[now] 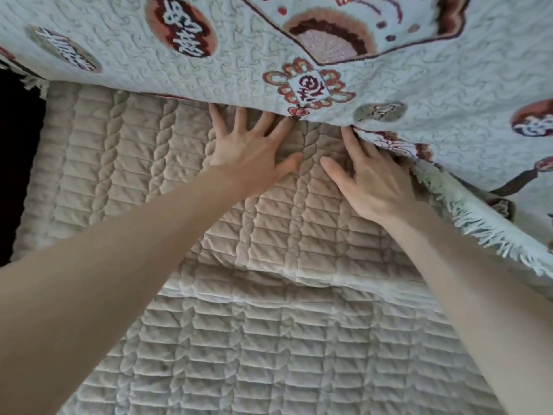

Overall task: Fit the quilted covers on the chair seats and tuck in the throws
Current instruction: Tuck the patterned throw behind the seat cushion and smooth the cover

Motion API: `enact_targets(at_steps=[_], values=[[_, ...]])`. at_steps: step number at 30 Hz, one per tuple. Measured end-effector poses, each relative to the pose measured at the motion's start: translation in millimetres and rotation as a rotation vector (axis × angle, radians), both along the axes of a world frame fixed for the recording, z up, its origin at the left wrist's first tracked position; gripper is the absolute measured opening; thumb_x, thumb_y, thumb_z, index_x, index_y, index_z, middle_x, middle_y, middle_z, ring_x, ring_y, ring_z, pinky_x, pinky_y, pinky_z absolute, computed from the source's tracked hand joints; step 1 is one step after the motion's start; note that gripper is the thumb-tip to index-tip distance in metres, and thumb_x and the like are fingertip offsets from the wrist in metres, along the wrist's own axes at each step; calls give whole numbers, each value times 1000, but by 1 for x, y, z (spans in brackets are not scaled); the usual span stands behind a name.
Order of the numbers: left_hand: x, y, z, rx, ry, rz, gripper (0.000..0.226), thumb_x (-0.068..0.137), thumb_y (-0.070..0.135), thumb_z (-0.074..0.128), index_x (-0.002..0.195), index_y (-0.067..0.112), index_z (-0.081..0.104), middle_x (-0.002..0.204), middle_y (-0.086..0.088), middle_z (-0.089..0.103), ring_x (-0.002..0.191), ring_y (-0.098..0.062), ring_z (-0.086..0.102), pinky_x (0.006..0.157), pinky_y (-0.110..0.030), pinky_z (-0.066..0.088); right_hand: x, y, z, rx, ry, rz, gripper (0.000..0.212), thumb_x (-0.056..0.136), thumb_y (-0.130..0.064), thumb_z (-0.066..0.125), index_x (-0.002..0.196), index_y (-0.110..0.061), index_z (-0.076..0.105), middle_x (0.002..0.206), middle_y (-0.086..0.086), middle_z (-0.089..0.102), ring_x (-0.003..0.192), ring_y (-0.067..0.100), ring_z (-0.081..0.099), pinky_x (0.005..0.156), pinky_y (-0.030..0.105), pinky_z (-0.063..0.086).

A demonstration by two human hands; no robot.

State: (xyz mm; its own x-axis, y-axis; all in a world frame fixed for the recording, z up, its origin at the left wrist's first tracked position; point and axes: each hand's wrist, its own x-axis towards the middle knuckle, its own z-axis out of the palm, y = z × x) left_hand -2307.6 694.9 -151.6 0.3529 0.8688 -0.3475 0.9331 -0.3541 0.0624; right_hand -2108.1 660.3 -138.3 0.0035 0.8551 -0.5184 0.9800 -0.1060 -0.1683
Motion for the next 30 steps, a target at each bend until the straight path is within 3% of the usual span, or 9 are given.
enact_targets(at_steps=[3, 8, 13, 16, 18, 21, 23, 27, 30], values=[[4, -14, 3, 79, -48, -39, 79, 88, 68, 10, 153, 24, 20, 155, -1, 29, 142, -38, 22, 113, -66, 5, 6, -19, 10, 59, 30, 63, 71, 94, -67, 19, 155, -33, 3, 162, -5, 12, 144, 24, 22, 115, 51, 22], [9, -15, 5, 102, -83, -138, 70, 92, 59, 19, 149, 22, 34, 142, -14, 47, 130, -44, 39, 111, -64, 20, 31, -44, 17, 90, -55, 111, 75, 93, -69, 12, 155, -26, 7, 162, -4, 12, 149, 19, 10, 119, 46, 0], [25, -12, 5, 18, 0, -37, 71, 90, 63, 10, 154, 35, -1, 156, -7, 23, 143, -40, 13, 115, -62, 0, 44, -8, 3, 66, -48, 48, 69, 94, -65, 16, 149, -24, 24, 159, 2, 25, 145, 23, 21, 117, 49, 12], [29, -16, 5, 64, 0, -46, 70, 92, 63, 8, 154, 31, 8, 152, -9, 32, 142, -42, 16, 115, -63, 3, 50, 9, 1, -37, -42, -8, 68, 95, -66, 15, 149, -26, 22, 159, 4, 23, 145, 24, 22, 115, 46, 15], [30, -22, 5, 84, -3, -73, 72, 92, 62, 7, 154, 28, 13, 151, -10, 35, 142, -44, 17, 115, -63, 3, 44, 2, 5, -1, -52, -32, 68, 95, -66, 15, 149, -25, 24, 158, 5, 25, 144, 25, 24, 116, 48, 12], [31, -14, 5, 28, 3, -47, 70, 91, 63, 10, 154, 33, 5, 156, -5, 25, 144, -40, 13, 116, -62, 2, 28, -24, 11, 129, -45, 37, 74, 95, -66, 15, 153, -20, 21, 160, 4, 23, 147, 24, 17, 119, 50, 5], [31, -3, 3, 5, 18, -42, 69, 91, 65, 10, 153, 37, 0, 157, -2, 22, 142, -37, 16, 115, -61, 4, 31, -23, 8, 94, -41, 69, 75, 94, -68, 12, 155, -24, 13, 162, 0, 14, 148, 24, 12, 120, 51, 1], [29, -8, -2, 67, -3, -56, 71, 90, 66, 9, 153, 36, 3, 155, -1, 27, 140, -38, 21, 114, -62, 5, 51, 8, 1, -27, 25, -105, 69, 93, -69, 13, 145, -28, 30, 157, 5, 27, 139, 32, 33, 114, 54, 22], [17, -11, -1, 81, 10, -26, 76, 86, 72, 6, 153, 38, 4, 158, 3, 23, 142, -41, 16, 114, -65, -1, 43, 4, -1, 1, 13, -96, 67, 94, -68, 16, 144, -26, 32, 158, 3, 26, 142, 30, 27, 116, 57, 12]])
